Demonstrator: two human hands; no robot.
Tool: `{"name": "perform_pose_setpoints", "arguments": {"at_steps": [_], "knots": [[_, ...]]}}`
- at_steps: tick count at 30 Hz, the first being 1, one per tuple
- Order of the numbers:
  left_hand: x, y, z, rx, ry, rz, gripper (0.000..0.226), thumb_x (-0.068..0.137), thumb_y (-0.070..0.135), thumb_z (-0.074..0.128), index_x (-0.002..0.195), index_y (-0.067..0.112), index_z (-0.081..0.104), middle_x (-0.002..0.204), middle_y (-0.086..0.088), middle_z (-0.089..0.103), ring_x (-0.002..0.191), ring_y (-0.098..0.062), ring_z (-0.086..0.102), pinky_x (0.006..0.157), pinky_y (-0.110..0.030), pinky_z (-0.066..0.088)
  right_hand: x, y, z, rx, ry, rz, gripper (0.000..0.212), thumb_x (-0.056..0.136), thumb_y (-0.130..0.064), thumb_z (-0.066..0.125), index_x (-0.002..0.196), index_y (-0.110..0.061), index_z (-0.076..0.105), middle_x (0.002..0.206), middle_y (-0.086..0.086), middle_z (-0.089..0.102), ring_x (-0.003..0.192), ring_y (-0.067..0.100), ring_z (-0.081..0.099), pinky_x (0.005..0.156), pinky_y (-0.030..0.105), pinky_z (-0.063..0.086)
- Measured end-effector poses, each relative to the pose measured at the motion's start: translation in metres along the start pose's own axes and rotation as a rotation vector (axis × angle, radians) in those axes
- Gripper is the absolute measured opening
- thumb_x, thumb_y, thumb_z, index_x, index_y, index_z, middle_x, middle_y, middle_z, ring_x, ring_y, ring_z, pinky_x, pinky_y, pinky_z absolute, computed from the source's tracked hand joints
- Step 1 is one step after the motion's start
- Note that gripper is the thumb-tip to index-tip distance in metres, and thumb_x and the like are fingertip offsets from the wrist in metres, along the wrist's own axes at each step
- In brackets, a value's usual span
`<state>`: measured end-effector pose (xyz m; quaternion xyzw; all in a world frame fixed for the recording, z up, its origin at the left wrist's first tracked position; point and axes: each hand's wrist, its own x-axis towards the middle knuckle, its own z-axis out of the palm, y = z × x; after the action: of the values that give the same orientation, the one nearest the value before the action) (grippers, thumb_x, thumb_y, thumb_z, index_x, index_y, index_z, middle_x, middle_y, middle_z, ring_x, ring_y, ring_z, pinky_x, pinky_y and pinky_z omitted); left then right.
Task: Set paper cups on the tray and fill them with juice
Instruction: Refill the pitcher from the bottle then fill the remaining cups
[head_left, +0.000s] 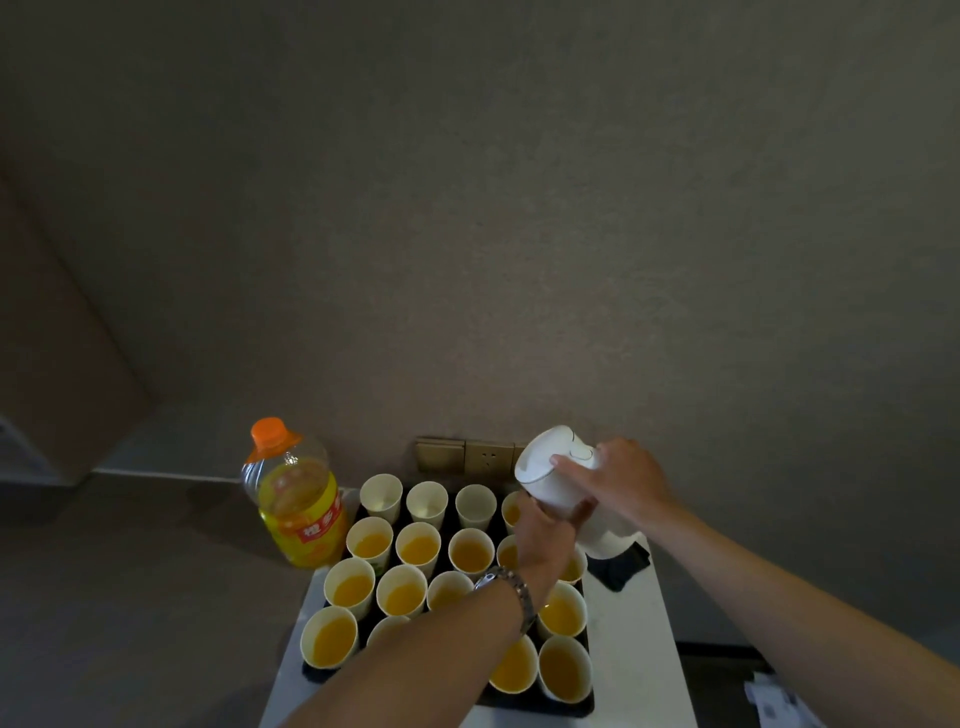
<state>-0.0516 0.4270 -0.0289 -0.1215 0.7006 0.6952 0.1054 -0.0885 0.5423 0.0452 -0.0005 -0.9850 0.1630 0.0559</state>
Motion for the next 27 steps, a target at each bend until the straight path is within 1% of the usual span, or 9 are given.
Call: {"name": "perform_pose_setpoints", "arguments": {"at_steps": [2, 6, 9, 12, 14, 17, 21, 24, 27], "knots": [[-0.001, 0.004, -0.004, -0.006, 0.012, 0.016, 0.106, 0.058, 0.061, 0.079, 0.144, 0.021, 0.032, 0.126, 0.006, 0.056, 0.114, -0.012, 0.056, 0.103, -0.035, 0.051, 0.001, -0.002, 0.002, 0.031, 0.008, -0.008, 0.067, 0.082, -0.081, 0.049, 0.056, -0.02, 0.049, 0.057, -0.005, 0.051, 0.053, 0.01, 0.051, 0.05, 0.027, 0.035], [0.004, -0.001, -0.012, 0.003, 0.063, 0.052, 0.119, 0.048, 0.08, 0.08, 0.144, 0.028, 0.033, 0.133, 0.007, 0.06, 0.123, -0.017, 0.06, 0.103, -0.039, 0.054, 0.004, -0.009, 0.005, 0.047, 0.006, -0.019, 0.068, 0.082, -0.082, 0.048, 0.057, -0.019, 0.053, 0.056, -0.004, 0.054, 0.053, 0.011, 0.054, 0.052, 0.029, 0.038], [0.01, -0.007, -0.018, 0.001, 0.081, 0.056, 0.131, 0.031, 0.097, 0.068, 0.139, 0.032, 0.034, 0.131, 0.009, 0.061, 0.118, -0.015, 0.062, 0.1, -0.043, 0.056, 0.007, -0.015, 0.009, 0.064, 0.019, -0.023, 0.071, 0.079, -0.084, 0.047, 0.055, -0.018, 0.053, 0.053, -0.003, 0.054, 0.049, 0.011, 0.052, 0.05, 0.03, 0.038], [0.004, 0.001, -0.028, 0.006, 0.072, 0.074, 0.125, 0.037, 0.09, 0.068, 0.14, 0.027, 0.035, 0.127, 0.01, 0.059, 0.115, -0.012, 0.061, 0.097, -0.033, 0.056, 0.008, -0.024, 0.013, 0.06, 0.015, -0.018, 0.071, 0.078, -0.085, 0.047, 0.056, -0.018, 0.055, 0.053, -0.003, 0.055, 0.051, 0.012, 0.055, 0.05, 0.033, 0.043], [0.001, 0.005, -0.033, 0.012, 0.057, 0.078, 0.108, 0.053, 0.074, 0.073, 0.14, 0.023, 0.035, 0.123, 0.012, 0.057, 0.113, -0.01, 0.059, 0.09, -0.022, 0.053, 0.01, -0.03, 0.014, 0.058, 0.012, -0.026, 0.067, 0.081, -0.081, 0.05, 0.055, -0.02, 0.05, 0.054, -0.004, 0.052, 0.051, 0.011, 0.053, 0.05, 0.029, 0.038], [0.006, 0.001, -0.039, 0.012, 0.061, 0.066, 0.091, 0.069, 0.059, 0.08, 0.139, 0.023, 0.036, 0.126, 0.009, 0.059, 0.116, -0.014, 0.062, 0.091, -0.025, 0.054, 0.015, -0.036, 0.018, 0.045, 0.011, -0.062, 0.067, 0.08, -0.083, 0.049, 0.054, -0.021, 0.048, 0.052, -0.004, 0.051, 0.05, 0.011, 0.052, 0.049, 0.029, 0.036], [0.014, -0.005, -0.046, 0.025, 0.085, 0.044, 0.096, 0.066, 0.063, 0.082, 0.139, 0.019, 0.038, 0.132, 0.001, 0.063, 0.117, -0.017, 0.063, 0.099, -0.036, 0.056, 0.02, -0.043, 0.026, 0.025, 0.014, -0.059, 0.072, 0.076, -0.087, 0.045, 0.054, -0.018, 0.052, 0.051, -0.003, 0.053, 0.05, 0.013, 0.054, 0.05, 0.033, 0.04], [0.016, -0.008, -0.049, -0.019, 0.07, 0.016, 0.104, 0.056, 0.07, 0.08, 0.138, 0.019, 0.04, 0.131, 0.0, 0.063, 0.115, -0.016, 0.063, 0.095, -0.03, 0.055, 0.021, -0.047, 0.03, 0.01, 0.0, -0.055, 0.078, 0.073, -0.091, 0.038, 0.057, -0.017, 0.058, 0.054, -0.003, 0.058, 0.053, 0.013, 0.059, 0.056, 0.037, 0.051], [0.019, -0.013, -0.05, -0.033, 0.053, -0.023, 0.097, 0.063, 0.061, 0.082, 0.139, 0.02, 0.039, 0.132, 0.001, 0.061, 0.117, -0.015, 0.061, 0.095, -0.027, 0.053, 0.022, -0.049, 0.032, -0.001, -0.024, -0.073, 0.074, 0.074, -0.09, 0.039, 0.058, -0.02, 0.058, 0.055, -0.005, 0.058, 0.054, 0.012, 0.059, 0.055, 0.034, 0.05]]}}
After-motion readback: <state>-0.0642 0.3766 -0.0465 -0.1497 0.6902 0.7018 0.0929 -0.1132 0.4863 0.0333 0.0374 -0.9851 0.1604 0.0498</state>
